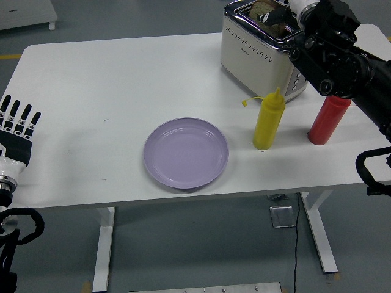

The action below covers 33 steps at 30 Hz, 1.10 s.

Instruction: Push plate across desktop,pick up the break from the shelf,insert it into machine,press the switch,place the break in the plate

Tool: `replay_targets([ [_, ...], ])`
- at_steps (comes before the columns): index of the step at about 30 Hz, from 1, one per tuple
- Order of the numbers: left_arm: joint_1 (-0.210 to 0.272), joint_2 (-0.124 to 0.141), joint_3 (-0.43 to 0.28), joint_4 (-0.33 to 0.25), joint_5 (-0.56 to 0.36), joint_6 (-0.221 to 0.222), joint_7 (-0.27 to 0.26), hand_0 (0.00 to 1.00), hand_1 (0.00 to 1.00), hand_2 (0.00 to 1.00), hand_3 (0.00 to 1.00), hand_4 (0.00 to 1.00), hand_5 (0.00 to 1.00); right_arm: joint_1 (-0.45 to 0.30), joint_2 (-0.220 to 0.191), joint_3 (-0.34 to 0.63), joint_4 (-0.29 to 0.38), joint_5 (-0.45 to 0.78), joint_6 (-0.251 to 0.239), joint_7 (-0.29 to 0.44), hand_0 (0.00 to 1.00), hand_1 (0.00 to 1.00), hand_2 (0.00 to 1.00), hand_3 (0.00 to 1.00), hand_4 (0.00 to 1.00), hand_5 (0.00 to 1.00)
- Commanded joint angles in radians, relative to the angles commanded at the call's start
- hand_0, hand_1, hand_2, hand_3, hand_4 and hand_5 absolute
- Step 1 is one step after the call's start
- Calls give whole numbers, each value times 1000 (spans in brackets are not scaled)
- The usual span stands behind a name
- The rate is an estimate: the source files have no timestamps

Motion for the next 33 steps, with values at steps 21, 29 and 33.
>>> replay_targets([
  [21,-26,-1,8,0,-3,0,-1,822,871,946,830,615,998,33,49,-40,-123,-3,-22,6,454,516,546,686,710,208],
  [29,-35,-3,5,1,-3,1,-2,821,869,946,828,615,998,36,49,-47,-145,-15,-26,13,427,504,539,674,688,200],
  [33,-35,-4,1,2,-3,2,-2,822,870,945,828,615,998,37,49,-52,-152,-9,-26,19,404,480,523,652,678,185],
])
